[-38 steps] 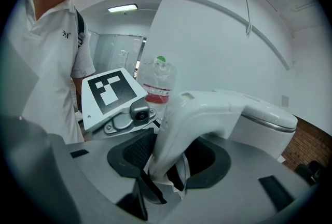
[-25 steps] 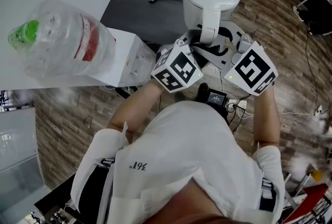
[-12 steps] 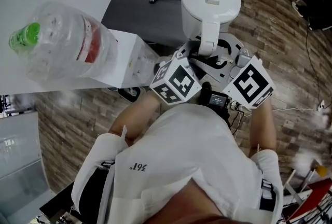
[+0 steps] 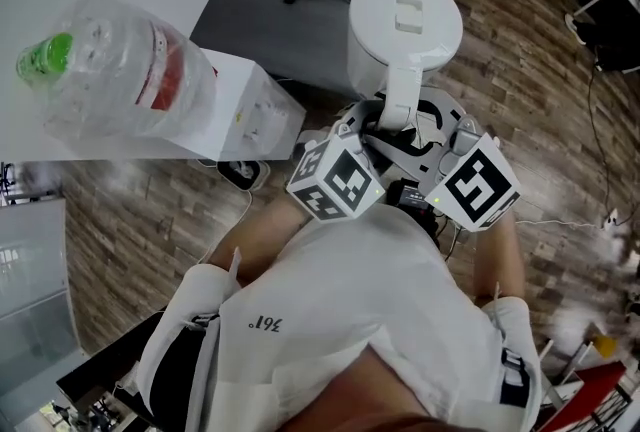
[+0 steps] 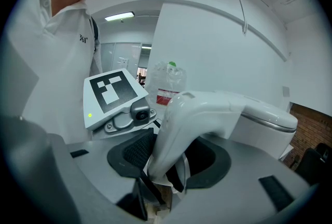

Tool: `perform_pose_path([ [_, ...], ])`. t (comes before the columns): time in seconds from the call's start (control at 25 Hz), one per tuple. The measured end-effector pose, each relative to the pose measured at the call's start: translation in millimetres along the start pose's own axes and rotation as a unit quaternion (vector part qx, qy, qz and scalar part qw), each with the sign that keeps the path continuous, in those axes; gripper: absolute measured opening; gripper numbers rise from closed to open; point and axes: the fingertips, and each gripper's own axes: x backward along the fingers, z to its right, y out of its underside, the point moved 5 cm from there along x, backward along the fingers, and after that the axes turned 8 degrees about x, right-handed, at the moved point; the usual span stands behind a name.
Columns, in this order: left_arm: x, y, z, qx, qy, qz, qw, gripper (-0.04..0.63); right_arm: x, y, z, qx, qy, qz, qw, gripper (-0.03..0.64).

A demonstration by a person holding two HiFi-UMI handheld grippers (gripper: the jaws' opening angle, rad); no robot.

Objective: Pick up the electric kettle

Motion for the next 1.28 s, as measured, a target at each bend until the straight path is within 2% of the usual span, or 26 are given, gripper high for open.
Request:
perform_pose_path([
  [0.44, -50, -28, 59, 0.037, -0.066, 0.004, 0.9971, 0.104, 74, 30, -17, 0.034, -0.065, 0.019, 0.997, 0.169],
  [0.64, -61, -38, 85, 0.043, -0.079, 0.002, 0.996, 0.104, 101, 36, -29, 0.042, -0.077, 0.028, 0.996, 0.169],
  [0.84, -57, -41, 95, 0.028, -0.076, 0.002, 0.9967, 0.104, 107, 31, -37, 0.044, -0.074, 0.033, 0.996, 0.169],
  [1.28, -36, -43, 97, -0.014, -0.043, -0.003, 0.999, 0.107, 102, 12, -44, 0.041, -0.063, 0.039, 0.996, 0.169],
])
